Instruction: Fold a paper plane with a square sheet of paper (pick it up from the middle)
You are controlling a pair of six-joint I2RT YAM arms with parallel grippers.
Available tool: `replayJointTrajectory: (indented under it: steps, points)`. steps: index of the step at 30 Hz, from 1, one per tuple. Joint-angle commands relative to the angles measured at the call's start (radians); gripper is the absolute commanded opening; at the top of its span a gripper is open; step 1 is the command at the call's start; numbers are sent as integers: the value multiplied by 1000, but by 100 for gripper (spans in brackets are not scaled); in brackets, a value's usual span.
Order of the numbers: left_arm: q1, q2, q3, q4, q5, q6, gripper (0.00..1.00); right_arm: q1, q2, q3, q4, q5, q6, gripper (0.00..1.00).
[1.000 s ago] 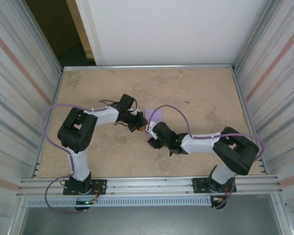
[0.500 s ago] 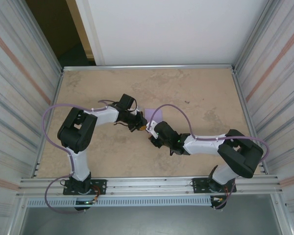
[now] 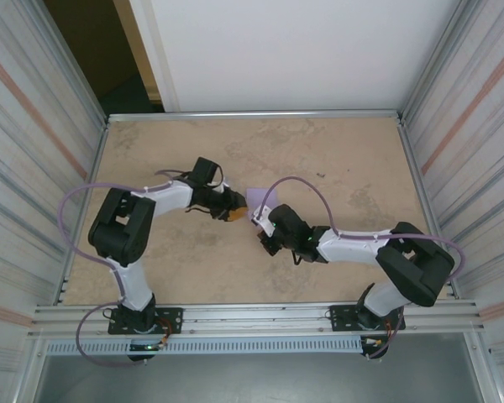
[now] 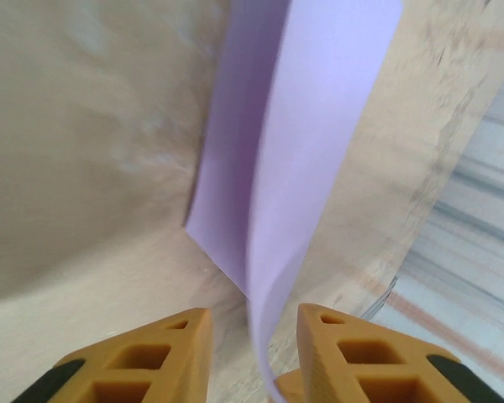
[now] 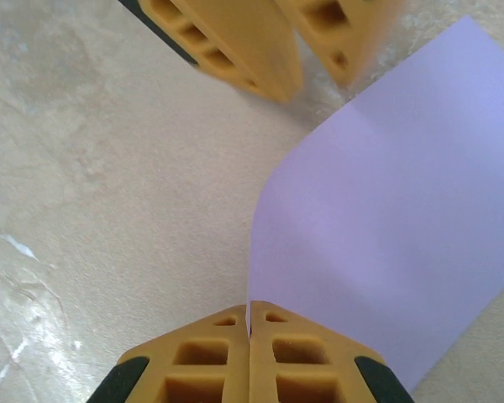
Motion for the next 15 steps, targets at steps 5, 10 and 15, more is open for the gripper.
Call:
replayJointTrajectory:
  steps: [5,10,15]
  points:
    - [53,-132,-31,52,-5,68,34,-51,-79,-45,5,-203,167,1]
    - [8,-110,-12,111,-18,54,33,-51,-37,-62,39,-262,227,1]
    - [-45,-42,28,114,-16,56,29,-31,8,-75,88,-299,275,1]
